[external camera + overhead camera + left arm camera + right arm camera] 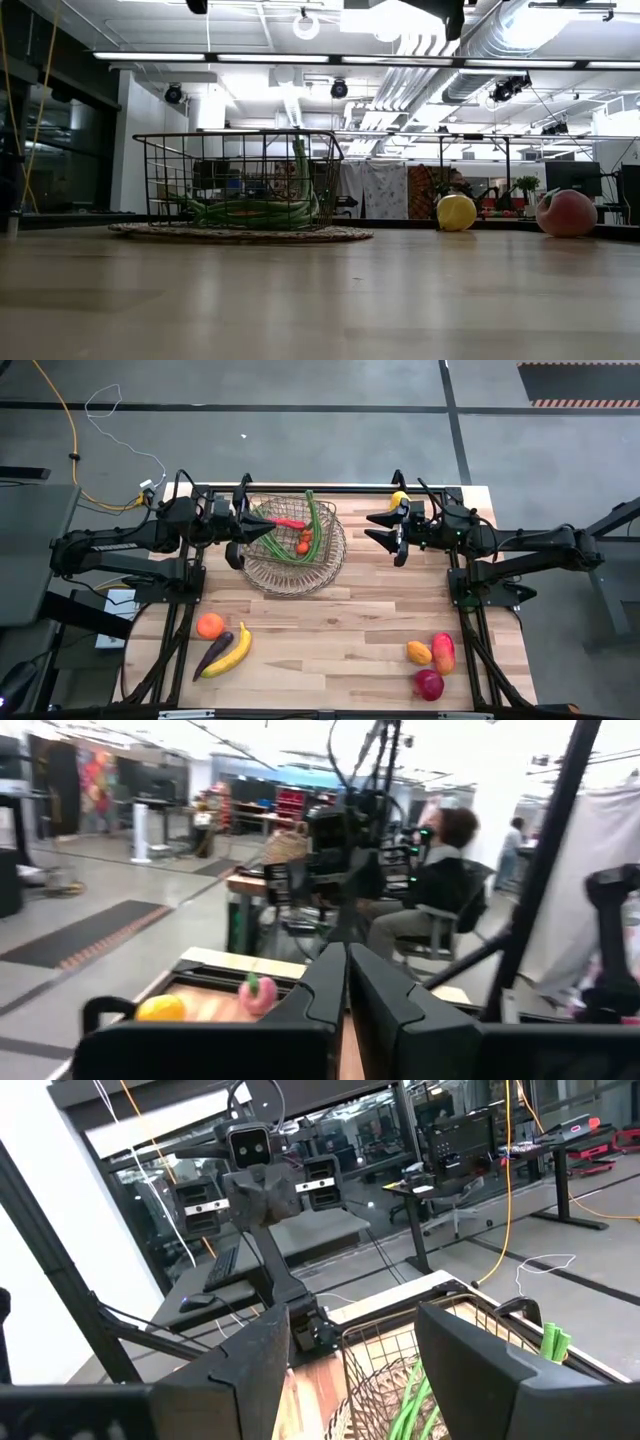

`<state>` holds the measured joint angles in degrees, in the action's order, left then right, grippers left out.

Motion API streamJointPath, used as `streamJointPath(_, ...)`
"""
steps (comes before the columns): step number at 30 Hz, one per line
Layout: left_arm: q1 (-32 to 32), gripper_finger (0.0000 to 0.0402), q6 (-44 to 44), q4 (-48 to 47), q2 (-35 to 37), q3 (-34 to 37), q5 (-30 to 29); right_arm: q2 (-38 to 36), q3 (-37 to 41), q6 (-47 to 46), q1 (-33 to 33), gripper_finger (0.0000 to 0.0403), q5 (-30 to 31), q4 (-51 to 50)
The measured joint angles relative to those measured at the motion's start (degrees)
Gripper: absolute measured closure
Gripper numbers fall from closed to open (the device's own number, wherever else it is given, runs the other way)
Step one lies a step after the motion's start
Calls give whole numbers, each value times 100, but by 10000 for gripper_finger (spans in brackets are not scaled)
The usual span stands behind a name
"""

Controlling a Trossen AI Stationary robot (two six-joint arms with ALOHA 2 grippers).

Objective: Build produce basket
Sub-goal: Put the yellow lemon into the wire basket

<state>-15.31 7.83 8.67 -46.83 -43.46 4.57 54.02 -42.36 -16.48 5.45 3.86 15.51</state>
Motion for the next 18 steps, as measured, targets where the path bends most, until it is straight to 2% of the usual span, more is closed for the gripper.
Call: streamJointPath(18, 0, 401, 254, -115, 0, 0, -75, 2, -1, -870, 15, 193, 107, -141)
